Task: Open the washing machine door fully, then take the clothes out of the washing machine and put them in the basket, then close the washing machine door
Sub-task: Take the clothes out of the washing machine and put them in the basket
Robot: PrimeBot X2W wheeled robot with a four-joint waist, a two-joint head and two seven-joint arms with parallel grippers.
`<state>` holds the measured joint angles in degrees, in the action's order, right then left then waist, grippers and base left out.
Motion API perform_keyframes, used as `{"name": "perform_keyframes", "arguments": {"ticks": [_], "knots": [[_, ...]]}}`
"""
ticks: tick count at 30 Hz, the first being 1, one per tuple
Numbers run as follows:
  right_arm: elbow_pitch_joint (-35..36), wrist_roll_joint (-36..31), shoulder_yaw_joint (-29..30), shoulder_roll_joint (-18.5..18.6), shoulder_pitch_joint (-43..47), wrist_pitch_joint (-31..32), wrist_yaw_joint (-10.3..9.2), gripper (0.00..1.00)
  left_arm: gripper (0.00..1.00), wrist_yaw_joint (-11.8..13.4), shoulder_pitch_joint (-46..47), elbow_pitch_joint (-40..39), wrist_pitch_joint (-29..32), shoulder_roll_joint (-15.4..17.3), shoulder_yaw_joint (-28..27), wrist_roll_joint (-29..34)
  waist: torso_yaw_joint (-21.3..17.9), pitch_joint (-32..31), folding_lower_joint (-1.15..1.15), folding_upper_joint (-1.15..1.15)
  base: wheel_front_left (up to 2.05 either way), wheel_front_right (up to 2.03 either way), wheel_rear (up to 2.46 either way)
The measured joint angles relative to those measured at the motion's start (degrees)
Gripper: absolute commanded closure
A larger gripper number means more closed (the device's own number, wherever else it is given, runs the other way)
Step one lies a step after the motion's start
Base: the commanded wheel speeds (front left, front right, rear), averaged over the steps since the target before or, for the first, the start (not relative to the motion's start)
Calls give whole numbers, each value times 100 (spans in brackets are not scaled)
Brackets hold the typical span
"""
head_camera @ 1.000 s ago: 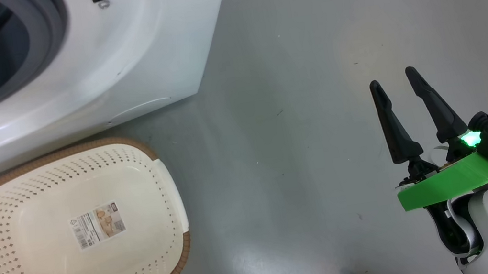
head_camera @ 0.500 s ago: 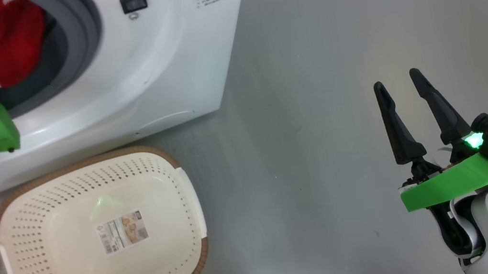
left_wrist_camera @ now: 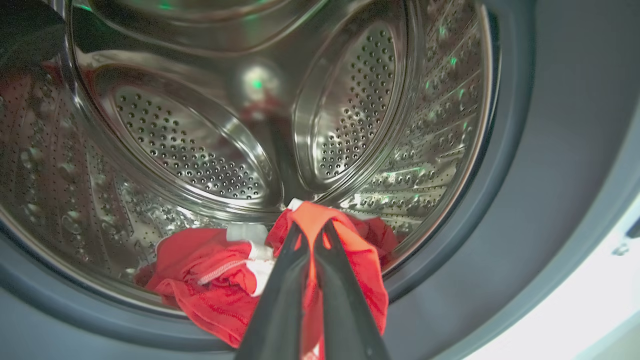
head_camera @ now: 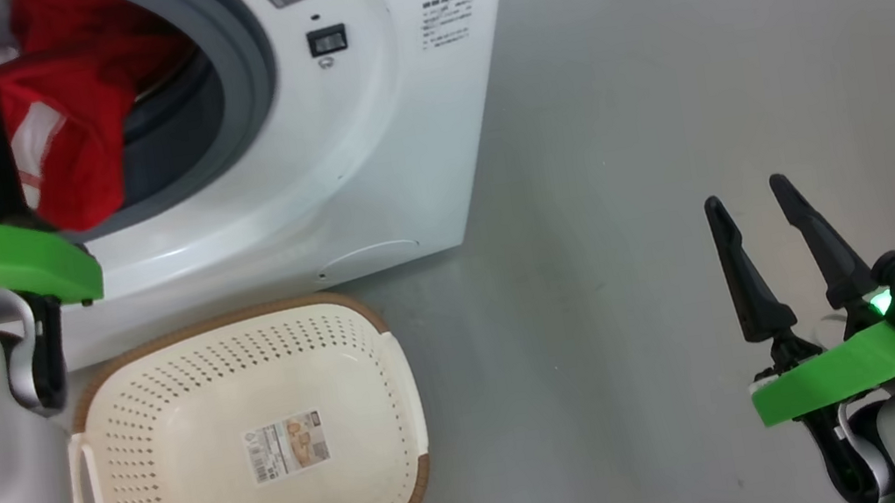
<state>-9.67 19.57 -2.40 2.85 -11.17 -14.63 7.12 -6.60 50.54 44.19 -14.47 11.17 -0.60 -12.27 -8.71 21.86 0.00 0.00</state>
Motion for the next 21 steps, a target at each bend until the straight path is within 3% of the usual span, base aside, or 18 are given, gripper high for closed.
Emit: {"name": "perform_keyframes", "arguments": {"ticks": [21], "knots": [[-76, 0, 46, 37, 437, 0, 0, 0, 100, -57, -1704, -3266, -9, -667, -742, -104, 400, -716, 0, 0, 0, 0, 0]]}}
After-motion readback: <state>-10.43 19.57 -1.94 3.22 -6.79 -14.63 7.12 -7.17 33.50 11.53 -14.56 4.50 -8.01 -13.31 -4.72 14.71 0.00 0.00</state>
